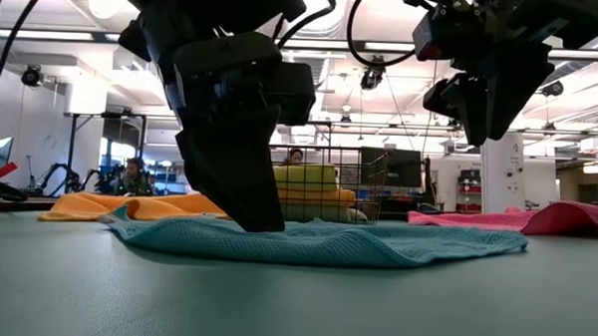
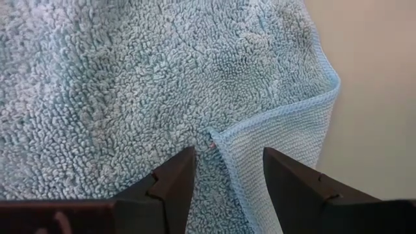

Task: Fold microfiber towels
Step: Fold the green microfiber cloth

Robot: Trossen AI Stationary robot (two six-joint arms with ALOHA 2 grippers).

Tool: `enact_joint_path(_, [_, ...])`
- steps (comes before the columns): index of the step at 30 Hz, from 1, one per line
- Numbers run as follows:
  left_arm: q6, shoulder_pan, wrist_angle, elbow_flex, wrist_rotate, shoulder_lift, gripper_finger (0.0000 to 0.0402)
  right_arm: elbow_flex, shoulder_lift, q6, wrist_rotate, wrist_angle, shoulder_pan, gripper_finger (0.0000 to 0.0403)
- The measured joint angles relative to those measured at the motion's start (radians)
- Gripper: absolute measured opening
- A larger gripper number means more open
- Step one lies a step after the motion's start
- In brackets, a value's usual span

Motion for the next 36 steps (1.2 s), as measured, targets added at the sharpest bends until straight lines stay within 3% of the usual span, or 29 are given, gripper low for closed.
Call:
enact_joint_path(15, [-0.002, -0.046, -0.002, 0.005, -0.053, 0.002, 0.0163, -0.028, 0.000, 0.003, 0.000, 0.028, 0.000, 0.0122])
enact_joint_path(27, [0.001, -0.058, -0.029, 0.010, -0.086, 0.004, 0.0069, -0.044, 0.000, 0.013, 0.001, 0.047, 0.000, 0.0116])
enact_joint_path(36, [0.002, -0.064, -0.071, 0.010, -0.080, -0.019, 0.0051, -0.044, 0.000, 0.037, 0.001, 0.050, 0.000, 0.0109])
